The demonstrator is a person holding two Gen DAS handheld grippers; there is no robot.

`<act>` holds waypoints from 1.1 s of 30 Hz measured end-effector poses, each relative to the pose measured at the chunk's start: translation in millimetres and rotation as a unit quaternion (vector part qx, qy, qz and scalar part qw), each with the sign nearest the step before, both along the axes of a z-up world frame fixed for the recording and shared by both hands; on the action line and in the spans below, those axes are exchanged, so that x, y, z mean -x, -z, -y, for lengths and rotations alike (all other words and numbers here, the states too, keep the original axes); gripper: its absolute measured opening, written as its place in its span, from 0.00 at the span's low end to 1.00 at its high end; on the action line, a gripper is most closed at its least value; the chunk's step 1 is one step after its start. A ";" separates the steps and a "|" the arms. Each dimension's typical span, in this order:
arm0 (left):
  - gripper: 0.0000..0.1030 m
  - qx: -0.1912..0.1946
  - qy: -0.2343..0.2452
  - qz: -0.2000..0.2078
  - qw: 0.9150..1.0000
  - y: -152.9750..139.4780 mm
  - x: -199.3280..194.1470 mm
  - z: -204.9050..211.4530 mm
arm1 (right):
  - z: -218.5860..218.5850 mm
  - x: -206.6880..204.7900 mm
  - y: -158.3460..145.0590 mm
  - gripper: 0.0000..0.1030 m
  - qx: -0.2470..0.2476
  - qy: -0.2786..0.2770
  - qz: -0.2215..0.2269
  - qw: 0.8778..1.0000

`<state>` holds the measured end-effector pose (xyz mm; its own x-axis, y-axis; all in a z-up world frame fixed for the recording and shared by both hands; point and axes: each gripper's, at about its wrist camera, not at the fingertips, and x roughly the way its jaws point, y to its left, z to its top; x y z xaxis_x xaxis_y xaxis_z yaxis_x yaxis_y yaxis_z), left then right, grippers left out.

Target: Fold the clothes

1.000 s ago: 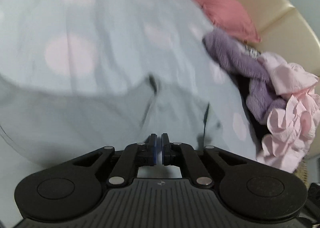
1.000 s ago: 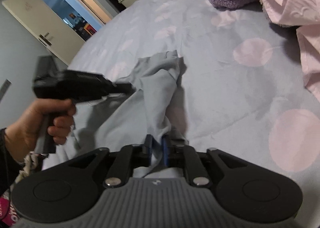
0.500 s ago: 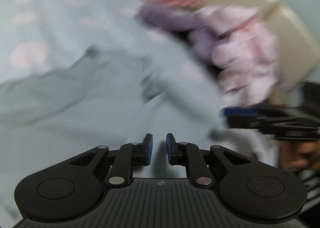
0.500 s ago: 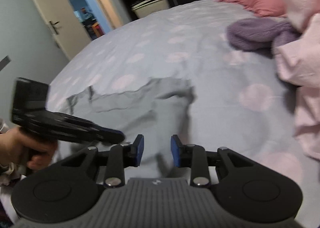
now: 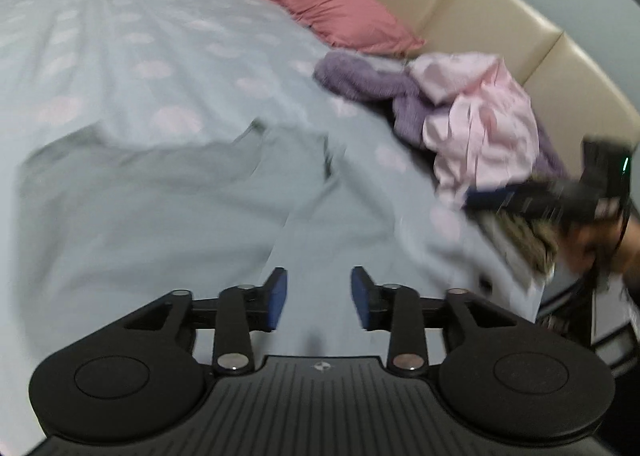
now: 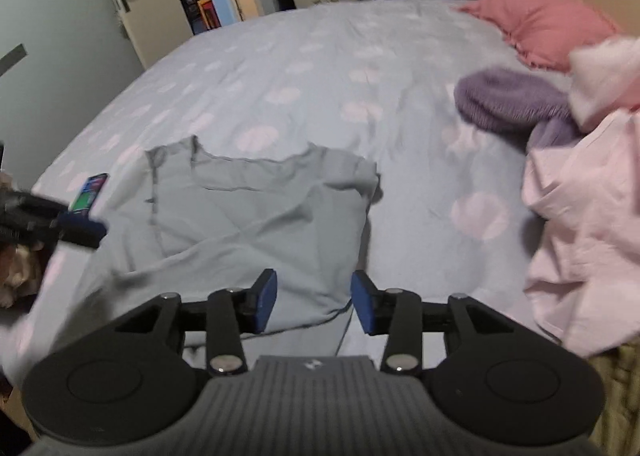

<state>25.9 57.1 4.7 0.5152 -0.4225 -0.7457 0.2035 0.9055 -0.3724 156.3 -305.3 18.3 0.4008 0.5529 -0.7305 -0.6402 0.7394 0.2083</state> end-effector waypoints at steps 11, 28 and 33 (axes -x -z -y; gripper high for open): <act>0.50 -0.029 -0.110 -0.095 0.989 28.4 153.4 -76.2 | 20.7 95.4 27.1 0.54 0.103 -0.055 -0.062 0.991; 0.41 -0.049 -0.128 -0.165 0.977 80.5 199.6 -61.1 | 41.7 124.4 87.1 0.59 0.144 -0.031 -0.144 0.979; 0.39 -0.002 -0.130 -0.188 0.974 87.7 198.1 -63.9 | 53.2 128.5 107.0 0.59 0.124 -0.027 -0.211 0.969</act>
<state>-172.2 121.1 -83.0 0.2945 -0.3106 -0.9037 -0.1823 0.9101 -0.3722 27.8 -358.5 -88.8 0.0125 0.3506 -0.9364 -0.5750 0.7687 0.2802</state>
